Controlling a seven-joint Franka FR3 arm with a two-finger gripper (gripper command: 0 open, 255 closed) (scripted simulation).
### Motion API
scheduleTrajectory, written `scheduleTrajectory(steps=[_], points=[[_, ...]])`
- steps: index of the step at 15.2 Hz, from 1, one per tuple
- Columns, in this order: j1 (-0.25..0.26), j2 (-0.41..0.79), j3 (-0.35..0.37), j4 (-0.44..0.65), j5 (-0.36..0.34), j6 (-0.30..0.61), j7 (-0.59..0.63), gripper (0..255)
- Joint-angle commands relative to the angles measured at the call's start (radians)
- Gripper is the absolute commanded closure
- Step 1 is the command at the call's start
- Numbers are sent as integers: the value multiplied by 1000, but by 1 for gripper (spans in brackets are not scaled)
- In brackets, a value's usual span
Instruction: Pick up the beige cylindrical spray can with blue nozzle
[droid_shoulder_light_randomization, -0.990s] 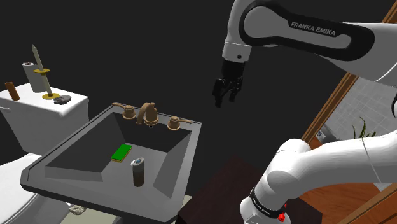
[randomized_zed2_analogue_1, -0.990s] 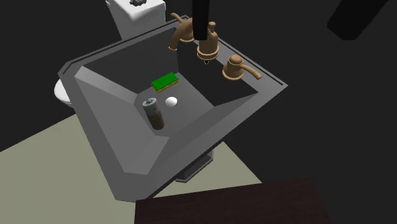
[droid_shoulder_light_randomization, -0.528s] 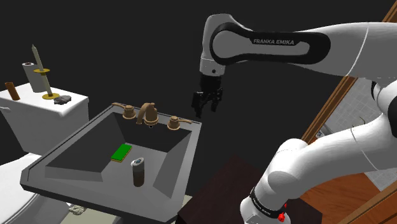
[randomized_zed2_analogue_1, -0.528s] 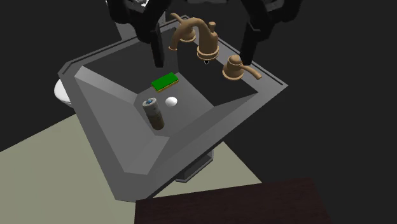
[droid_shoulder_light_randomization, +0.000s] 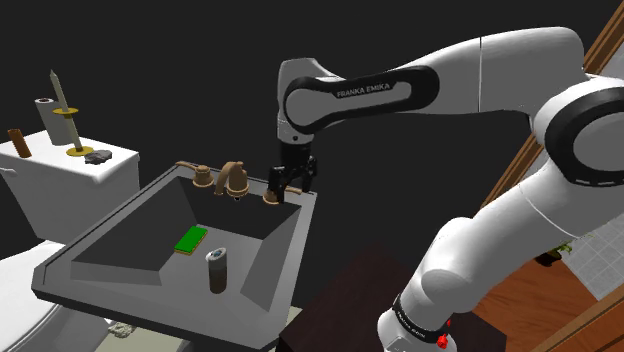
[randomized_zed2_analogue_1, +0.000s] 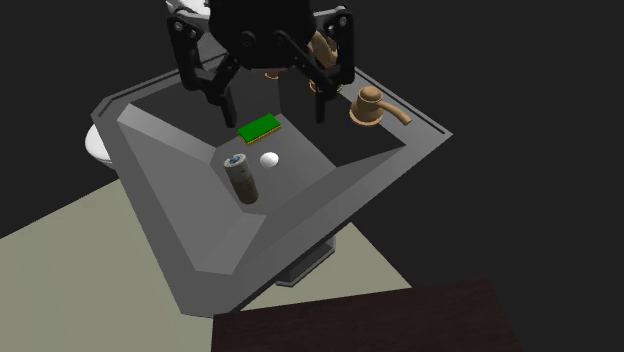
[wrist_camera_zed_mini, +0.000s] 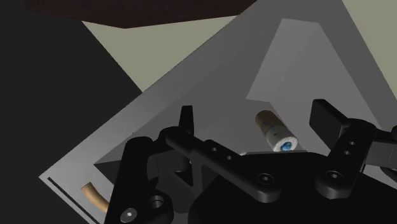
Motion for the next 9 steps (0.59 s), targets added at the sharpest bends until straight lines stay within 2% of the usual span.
scheduleTrajectory(steps=[1, 9], points=[[5, 78, 19, 24, -4, 46, 24, 0], [28, 387, 62, 157, -56, 185, 110, 0]])
